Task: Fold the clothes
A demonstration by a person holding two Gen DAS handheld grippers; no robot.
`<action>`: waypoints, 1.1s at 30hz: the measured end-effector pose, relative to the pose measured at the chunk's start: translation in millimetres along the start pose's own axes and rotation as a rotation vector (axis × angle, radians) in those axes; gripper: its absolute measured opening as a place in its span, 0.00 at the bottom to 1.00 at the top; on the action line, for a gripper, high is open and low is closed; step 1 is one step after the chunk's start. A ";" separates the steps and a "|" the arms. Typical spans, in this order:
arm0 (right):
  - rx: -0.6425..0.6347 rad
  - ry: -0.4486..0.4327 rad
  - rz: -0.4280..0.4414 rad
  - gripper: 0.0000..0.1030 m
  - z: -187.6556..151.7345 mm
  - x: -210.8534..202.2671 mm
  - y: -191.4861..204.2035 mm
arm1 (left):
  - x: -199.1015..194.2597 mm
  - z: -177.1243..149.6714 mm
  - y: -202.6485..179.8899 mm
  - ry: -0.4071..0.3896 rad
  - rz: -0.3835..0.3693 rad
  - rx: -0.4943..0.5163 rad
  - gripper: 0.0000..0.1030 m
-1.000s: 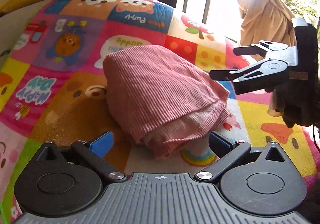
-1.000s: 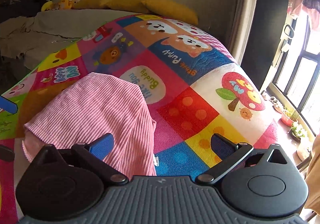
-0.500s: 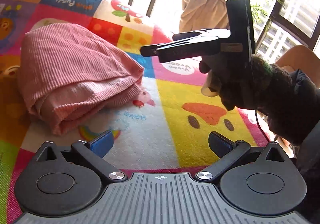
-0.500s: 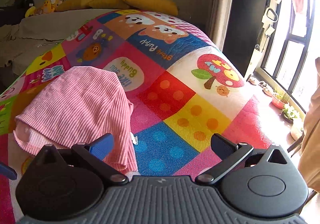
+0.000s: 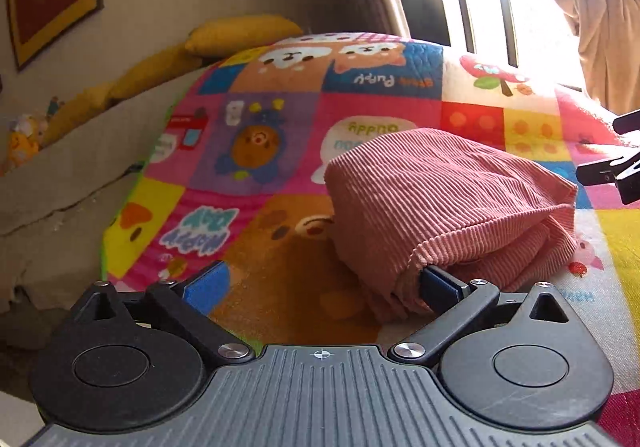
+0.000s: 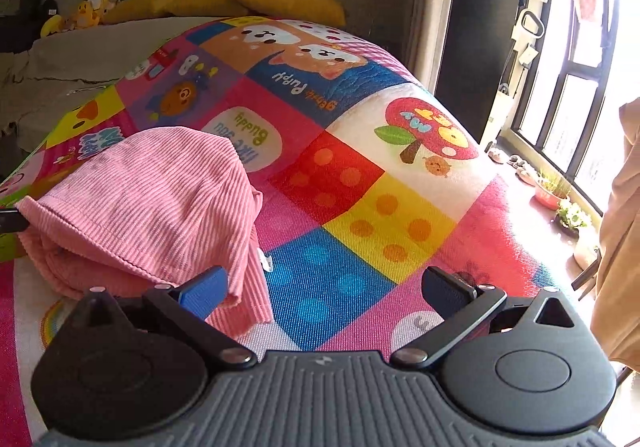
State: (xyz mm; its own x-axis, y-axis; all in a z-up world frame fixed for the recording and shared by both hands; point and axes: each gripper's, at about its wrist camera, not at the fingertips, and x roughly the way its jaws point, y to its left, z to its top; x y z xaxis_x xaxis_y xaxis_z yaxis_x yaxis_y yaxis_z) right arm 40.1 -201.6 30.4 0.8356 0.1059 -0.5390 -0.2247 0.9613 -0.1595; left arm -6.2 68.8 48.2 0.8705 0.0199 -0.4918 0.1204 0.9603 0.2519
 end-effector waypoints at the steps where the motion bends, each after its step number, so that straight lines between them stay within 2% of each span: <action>1: 0.002 0.006 -0.005 1.00 0.0 1.0 -1.9 | -2.9 3.1 4.0 0.001 -0.006 0.003 0.99; 3: 0.004 0.004 0.004 1.00 8.5 6.1 -2.1 | -9.3 4.2 14.2 0.019 -0.101 0.008 0.99; 5: 0.003 -0.009 0.023 1.00 21.5 12.2 0.1 | -13.1 7.3 27.0 0.042 -0.266 -0.048 0.99; 7: 0.001 -0.021 0.042 1.00 34.4 18.3 2.3 | -12.8 13.8 38.7 0.040 -0.396 -0.145 0.99; 8: 0.000 -0.027 0.051 1.00 40.9 21.4 3.4 | -7.8 19.3 43.8 0.036 -0.428 -0.198 0.99; 9: -0.001 -0.033 0.060 1.00 47.4 24.4 4.5 | 0.3 26.0 47.7 0.037 -0.442 -0.243 0.99; 11: -0.002 -0.045 0.079 1.00 60.3 30.6 6.7 | 21.5 41.1 50.7 0.031 -0.418 -0.284 0.99; 13: -0.001 -0.055 0.096 1.00 73.8 38.5 9.0 | 45.3 51.4 49.2 0.027 -0.344 -0.287 0.99; 16: 0.068 -0.026 0.124 1.00 100.0 75.3 13.7 | 88.7 65.0 47.0 0.050 -0.202 -0.310 0.99; 18: 0.106 -0.001 0.165 1.00 110.1 99.0 19.6 | 109.3 66.5 53.0 0.077 -0.200 -0.377 0.99; 21: 0.049 0.073 0.169 1.00 108.3 138.9 41.4 | 128.8 62.4 67.5 0.111 -0.251 -0.488 0.99; 23: -0.035 0.129 0.119 1.00 96.1 157.2 53.3 | 138.8 55.1 77.8 0.145 -0.312 -0.561 0.99; 25: -0.081 0.125 0.079 1.00 82.0 162.6 54.2 | 147.4 47.2 84.1 0.182 -0.388 -0.614 0.99; 30: -0.056 0.115 0.083 1.00 75.9 155.2 42.2 | 184.1 35.6 76.0 0.310 -0.615 -0.778 0.99; 33: -0.103 0.055 0.026 1.00 74.7 136.4 42.6 | 190.3 40.9 58.5 0.311 -0.577 -0.729 0.98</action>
State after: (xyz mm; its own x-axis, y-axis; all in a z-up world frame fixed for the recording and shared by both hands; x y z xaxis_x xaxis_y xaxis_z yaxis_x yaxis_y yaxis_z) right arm 182.0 -127.1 11.9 0.8007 0.1137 -0.5882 -0.2988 0.9268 -0.2275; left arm 186.0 117.3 3.4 0.5936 -0.5347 -0.6014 0.0726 0.7799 -0.6217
